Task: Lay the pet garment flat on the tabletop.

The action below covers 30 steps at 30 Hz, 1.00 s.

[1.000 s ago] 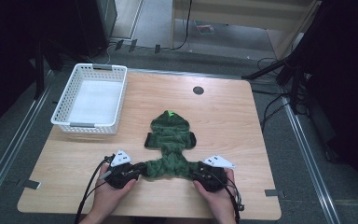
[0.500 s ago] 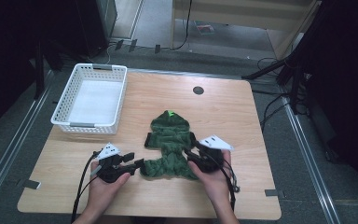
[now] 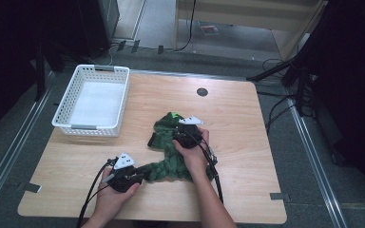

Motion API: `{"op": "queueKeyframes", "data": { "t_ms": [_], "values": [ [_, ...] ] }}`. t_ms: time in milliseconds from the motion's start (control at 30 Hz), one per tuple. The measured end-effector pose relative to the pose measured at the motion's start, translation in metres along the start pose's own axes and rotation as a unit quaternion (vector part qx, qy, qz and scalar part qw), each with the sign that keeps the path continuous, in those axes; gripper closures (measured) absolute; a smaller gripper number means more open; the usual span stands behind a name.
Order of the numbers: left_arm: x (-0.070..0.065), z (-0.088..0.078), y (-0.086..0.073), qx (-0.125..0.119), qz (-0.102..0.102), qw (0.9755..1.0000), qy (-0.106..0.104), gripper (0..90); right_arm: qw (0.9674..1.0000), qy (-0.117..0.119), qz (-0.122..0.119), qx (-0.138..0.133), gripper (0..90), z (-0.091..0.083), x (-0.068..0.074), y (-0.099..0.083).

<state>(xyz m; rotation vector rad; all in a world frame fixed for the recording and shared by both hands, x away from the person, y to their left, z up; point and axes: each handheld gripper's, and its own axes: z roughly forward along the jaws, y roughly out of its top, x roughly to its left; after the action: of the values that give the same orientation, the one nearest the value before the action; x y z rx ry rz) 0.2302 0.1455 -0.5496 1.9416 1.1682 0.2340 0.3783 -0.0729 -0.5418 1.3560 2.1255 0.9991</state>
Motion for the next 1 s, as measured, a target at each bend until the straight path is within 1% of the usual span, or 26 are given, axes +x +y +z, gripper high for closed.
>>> {"op": "queueKeyframes", "data": {
  "t_ms": [33,67,100,133,167,200,233,267,333,400,433,467,500,533,600,667,733,767,800,867,900,933,967,1000],
  "values": [
    [0.001,0.000,0.000,0.001,0.002,1.0000,0.004,83.6,0.9999,-0.012,0.001,0.002,56.3,0.003,-0.001,0.000],
    [0.001,0.000,0.000,0.002,0.003,1.0000,0.005,85.0,0.9998,-0.020,-0.001,0.001,55.9,0.005,-0.003,-0.001],
    [0.000,0.000,0.000,0.002,0.005,1.0000,0.007,85.7,0.9997,-0.026,0.002,-0.004,56.2,0.007,-0.005,-0.001],
    [0.000,-0.001,0.000,0.003,0.004,1.0000,0.007,86.0,0.9995,-0.031,0.006,-0.009,56.7,0.009,-0.007,-0.001],
    [0.001,-0.001,-0.001,0.001,0.003,1.0000,0.006,85.9,0.9993,-0.033,0.017,-0.010,57.3,0.010,-0.010,0.000],
    [0.002,-0.001,-0.001,-0.001,-0.005,1.0000,0.002,85.2,0.9991,-0.036,0.023,-0.009,57.3,0.011,-0.011,0.001],
    [0.003,-0.001,0.000,-0.002,-0.008,1.0000,-0.001,82.7,0.9993,-0.033,0.017,-0.006,57.1,0.012,-0.012,0.003],
    [0.005,-0.002,0.000,-0.006,-0.015,0.9999,-0.003,79.5,0.9994,-0.030,0.017,-0.002,56.7,0.011,-0.013,0.004],
    [0.009,-0.003,0.000,-0.015,-0.028,0.9994,-0.012,68.7,0.9995,-0.020,0.024,-0.004,54.6,0.006,-0.014,0.006],
    [0.014,-0.006,0.000,-0.027,-0.043,0.9985,-0.023,63.2,0.9991,0.007,0.032,-0.025,52.2,-0.009,-0.016,0.008],
    [0.015,-0.006,0.001,-0.032,-0.045,0.9982,-0.024,60.9,0.9987,0.021,0.027,-0.037,51.7,-0.020,-0.016,0.008],
    [0.016,-0.008,0.002,-0.040,-0.049,0.9977,-0.023,59.4,0.9984,0.029,0.022,-0.043,51.1,-0.027,-0.016,0.008],
    [0.016,-0.008,0.003,-0.045,-0.051,0.9974,-0.023,58.0,0.9982,0.037,0.010,-0.045,50.7,-0.042,-0.015,0.005],
    [0.016,-0.009,0.004,-0.049,-0.050,0.9973,-0.025,57.1,0.9981,0.040,0.005,-0.046,50.5,-0.048,-0.015,0.003],
    [0.014,-0.009,0.005,-0.054,-0.047,0.9970,-0.029,55.1,0.9982,0.046,0.005,-0.037,50.6,-0.063,-0.014,-0.009],
    [0.012,-0.007,0.005,-0.051,-0.042,0.9972,-0.034,53.9,0.9985,0.047,0.005,-0.028,51.8,-0.074,-0.013,-0.026],
    [0.009,-0.003,0.004,-0.034,-0.032,0.9983,-0.034,56.2,0.9983,0.055,0.006,-0.018,52.4,-0.082,-0.012,-0.042],
    [0.008,-0.001,0.003,-0.026,-0.026,0.9988,-0.032,58.4,0.9980,0.060,0.010,-0.014,53.4,-0.084,-0.011,-0.049],
    [0.007,0.001,0.002,-0.019,-0.023,0.9991,-0.030,62.5,0.9977,0.067,0.012,-0.005,54.6,-0.085,-0.010,-0.055],
    [0.005,0.001,0.002,-0.016,-0.015,0.9995,-0.023,70.4,0.9969,0.077,0.006,0.011,58.2,-0.082,-0.008,-0.062],
    [0.005,0.001,0.002,-0.013,-0.014,0.9995,-0.023,73.8,0.9967,0.080,0.003,0.015,61.4,-0.081,-0.006,-0.063],
    [0.005,0.002,0.002,-0.008,-0.015,0.9996,-0.024,76.4,0.9966,0.080,-0.003,0.018,66.2,-0.079,-0.004,-0.064],
    [0.005,0.002,0.002,-0.006,-0.014,0.9996,-0.024,78.7,0.9972,0.071,-0.013,0.019,71.3,-0.077,-0.002,-0.064],
    [0.006,0.001,0.002,-0.004,-0.012,0.9997,-0.022,80.4,0.9975,0.067,-0.014,0.020,74.2,-0.076,-0.001,-0.064]
  ]
}}
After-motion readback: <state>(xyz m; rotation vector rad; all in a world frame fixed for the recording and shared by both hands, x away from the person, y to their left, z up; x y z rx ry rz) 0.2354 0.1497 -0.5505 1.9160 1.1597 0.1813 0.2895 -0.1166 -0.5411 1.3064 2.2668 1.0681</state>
